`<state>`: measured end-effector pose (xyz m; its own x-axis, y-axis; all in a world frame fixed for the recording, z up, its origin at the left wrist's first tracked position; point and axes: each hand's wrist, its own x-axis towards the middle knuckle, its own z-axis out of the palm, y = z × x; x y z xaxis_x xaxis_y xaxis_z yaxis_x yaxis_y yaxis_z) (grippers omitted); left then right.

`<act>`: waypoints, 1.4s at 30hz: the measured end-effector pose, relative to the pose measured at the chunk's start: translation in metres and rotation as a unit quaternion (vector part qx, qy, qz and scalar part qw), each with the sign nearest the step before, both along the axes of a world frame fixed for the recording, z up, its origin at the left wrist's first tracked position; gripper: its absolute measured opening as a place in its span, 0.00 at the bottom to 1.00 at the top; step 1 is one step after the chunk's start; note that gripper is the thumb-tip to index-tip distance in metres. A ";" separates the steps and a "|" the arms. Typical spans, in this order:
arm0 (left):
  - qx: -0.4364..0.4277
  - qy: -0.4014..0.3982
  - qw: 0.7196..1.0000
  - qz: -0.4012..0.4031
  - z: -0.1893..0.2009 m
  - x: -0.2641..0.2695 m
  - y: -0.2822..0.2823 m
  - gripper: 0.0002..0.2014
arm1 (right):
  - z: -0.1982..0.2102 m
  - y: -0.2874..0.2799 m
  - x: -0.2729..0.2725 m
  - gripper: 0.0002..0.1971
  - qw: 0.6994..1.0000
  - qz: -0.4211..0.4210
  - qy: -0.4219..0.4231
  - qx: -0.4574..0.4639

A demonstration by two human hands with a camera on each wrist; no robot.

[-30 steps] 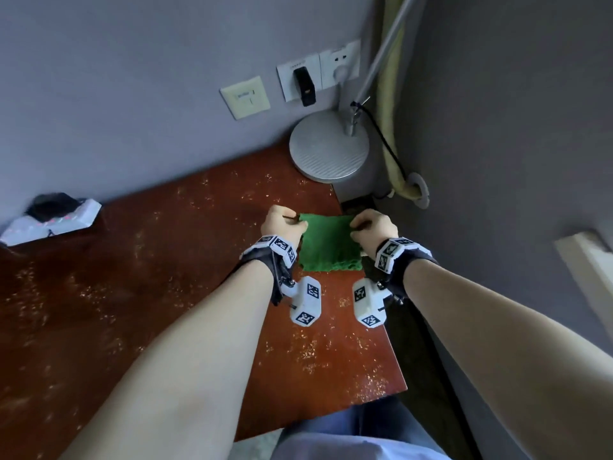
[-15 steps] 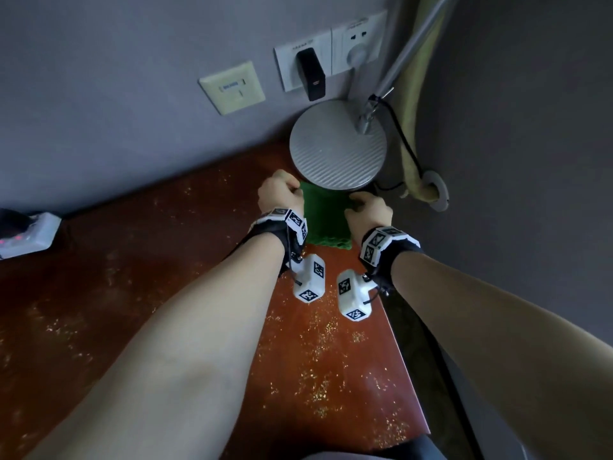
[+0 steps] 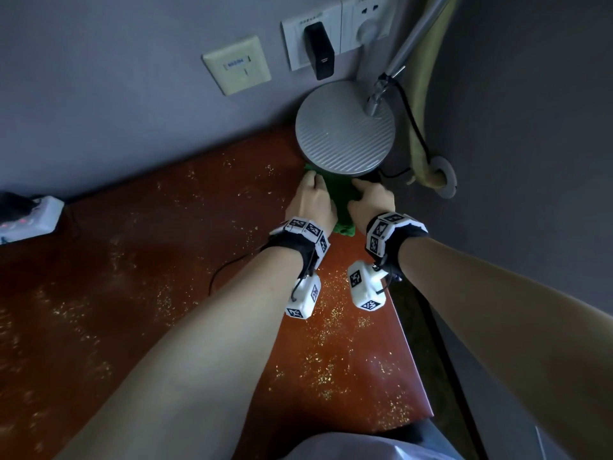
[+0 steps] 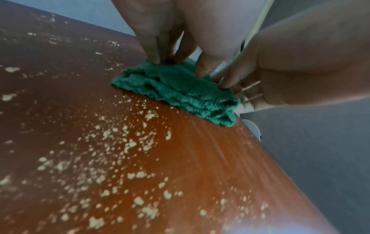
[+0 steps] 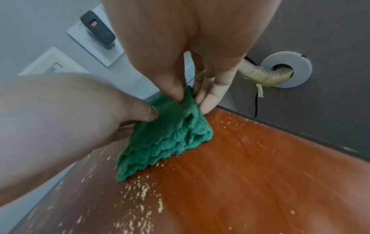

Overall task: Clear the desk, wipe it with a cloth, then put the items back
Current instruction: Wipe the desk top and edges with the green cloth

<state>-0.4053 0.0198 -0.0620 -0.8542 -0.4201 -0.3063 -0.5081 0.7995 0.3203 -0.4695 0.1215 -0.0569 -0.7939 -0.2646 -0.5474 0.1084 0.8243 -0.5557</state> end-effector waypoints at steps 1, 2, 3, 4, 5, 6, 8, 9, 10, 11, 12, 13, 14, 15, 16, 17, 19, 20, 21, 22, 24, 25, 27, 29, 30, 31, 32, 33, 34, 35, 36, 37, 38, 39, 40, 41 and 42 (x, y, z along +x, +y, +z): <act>0.005 -0.007 1.000 -0.001 -0.002 0.002 0.002 0.32 | 0.000 -0.001 0.001 0.29 1.000 0.010 0.006 0.008; 0.006 -0.012 1.000 -0.003 -0.004 0.004 0.004 0.35 | -0.001 -0.002 0.001 0.30 1.000 0.020 0.012 0.016; 0.003 -0.015 1.000 -0.004 -0.006 0.006 0.004 0.38 | -0.001 -0.003 0.002 0.30 0.999 0.029 0.017 0.025; -0.003 -0.018 1.000 -0.005 -0.007 0.007 0.004 0.40 | -0.001 -0.003 0.002 0.29 0.998 0.039 0.022 0.033; -0.011 -0.018 1.000 -0.006 -0.007 0.007 0.003 0.40 | -0.001 -0.004 0.002 0.27 0.997 0.050 0.029 0.042; -0.019 -0.021 1.000 -0.011 -0.007 0.006 0.002 0.40 | -0.002 -0.005 0.003 0.26 0.996 0.063 0.037 0.051; -0.031 -0.035 0.999 -0.022 -0.005 0.003 0.000 0.39 | -0.003 -0.007 0.003 0.22 0.992 0.087 0.052 0.074; -0.037 -0.041 0.998 -0.024 -0.004 0.002 -0.001 0.38 | -0.004 -0.008 0.003 0.21 0.990 0.096 0.056 0.084; -0.042 -0.046 0.998 -0.025 -0.002 0.001 -0.001 0.37 | -0.004 -0.010 0.003 0.20 0.989 0.105 0.056 0.093; -0.047 -0.052 0.997 -0.028 -0.001 0.000 -0.002 0.37 | -0.003 -0.011 0.002 0.21 0.987 0.115 0.055 0.100; -0.053 -0.060 0.996 -0.035 0.000 0.000 -0.002 0.37 | -0.003 -0.011 0.001 0.21 0.985 0.125 0.054 0.107; -0.062 -0.070 0.995 -0.045 0.001 -0.001 -0.003 0.37 | -0.002 -0.011 0.001 0.22 0.983 0.135 0.056 0.112; -0.070 -0.080 0.993 -0.056 0.002 0.000 -0.003 0.38 | -0.002 -0.011 0.000 0.23 0.981 0.142 0.059 0.115; -0.076 -0.089 0.991 -0.065 0.003 0.000 -0.003 0.38 | -0.002 -0.010 0.000 0.23 0.980 0.148 0.062 0.116; -0.080 -0.096 0.990 -0.071 0.004 0.000 -0.003 0.39 | -0.002 -0.009 0.000 0.24 0.979 0.152 0.065 0.117; -0.084 -0.103 0.988 -0.076 0.006 0.001 -0.002 0.39 | -0.001 -0.007 0.001 0.24 0.979 0.155 0.067 0.117; -0.097 -0.114 0.985 -0.090 0.010 0.003 0.002 0.39 | 0.001 -0.003 0.003 0.26 0.979 0.155 0.066 0.115; -0.103 -0.120 0.983 -0.098 0.011 0.005 0.005 0.39 | 0.002 0.000 0.004 0.27 0.980 0.154 0.062 0.113; -0.107 -0.126 0.981 -0.104 0.012 0.008 0.009 0.40 | 0.004 0.003 0.006 0.28 0.980 0.155 0.058 0.112; -0.110 -0.132 0.979 -0.108 0.011 0.012 0.012 0.41 | 0.005 0.006 0.008 0.29 0.980 0.157 0.054 0.112; -0.112 -0.141 0.977 -0.110 0.011 0.021 0.019 0.42 | 0.007 0.012 0.014 0.30 0.977 0.170 0.048 0.117; -0.114 -0.144 0.977 -0.112 0.010 0.025 0.023 0.42 | 0.007 0.015 0.017 0.31 0.975 0.178 0.049 0.121; -0.115 -0.148 0.976 -0.114 0.009 0.035 0.031 0.43 | 0.008 0.021 0.022 0.31 0.971 0.193 0.052 0.129; -0.106 -0.148 0.977 -0.108 0.008 0.044 0.040 0.45 | 0.010 0.027 0.026 0.32 0.969 0.202 0.054 0.133; -0.097 -0.147 0.979 -0.102 0.007 0.047 0.043 0.46 | 0.010 0.030 0.027 0.32 0.968 0.206 0.056 0.133; -0.084 -0.145 0.982 -0.092 0.006 0.050 0.047 0.47 | 0.011 0.032 0.028 0.33 0.967 0.211 0.059 0.131; -0.072 -0.138 0.985 -0.080 0.004 0.053 0.049 0.47 | 0.012 0.033 0.028 0.32 0.967 0.215 0.062 0.125; -0.062 -0.129 0.987 -0.066 0.002 0.056 0.052 0.48 | 0.013 0.034 0.029 0.32 0.967 0.217 0.067 0.119; -0.056 -0.117 0.990 -0.056 0.000 0.057 0.053 0.49 | 0.014 0.034 0.030 0.32 0.966 0.222 0.072 0.114; -0.052 -0.107 0.992 -0.052 -0.002 0.059 0.055 0.50 | 0.015 0.034 0.031 0.31 0.964 0.229 0.076 0.109; -0.051 -0.098 0.992 -0.055 -0.004 0.062 0.056 0.50 | 0.015 0.035 0.033 0.31 0.963 0.235 0.082 0.102; -0.053 -0.092 0.992 -0.065 -0.005 0.065 0.057 0.49 | 0.016 0.037 0.034 0.32 0.963 0.238 0.091 0.090; -0.056 -0.086 0.992 -0.076 -0.007 0.068 0.058 0.48 | 0.016 0.038 0.036 0.33 0.963 0.237 0.106 0.077; -0.057 -0.079 0.992 -0.085 -0.008 0.071 0.057 0.46 | 0.016 0.039 0.037 0.33 0.962 0.235 0.124 0.064; -0.057 -0.073 0.992 -0.090 -0.010 0.073 0.057 0.43 | 0.016 0.039 0.037 0.32 0.961 0.232 0.140 0.054; -0.057 -0.070 0.992 -0.091 -0.011 0.073 0.056 0.42 | 0.016 0.039 0.035 0.30 0.961 0.229 0.145 0.050; -0.057 -0.068 0.992 -0.089 -0.011 0.072 0.054 0.40 | 0.016 0.038 0.032 0.28 0.963 0.229 0.132 0.052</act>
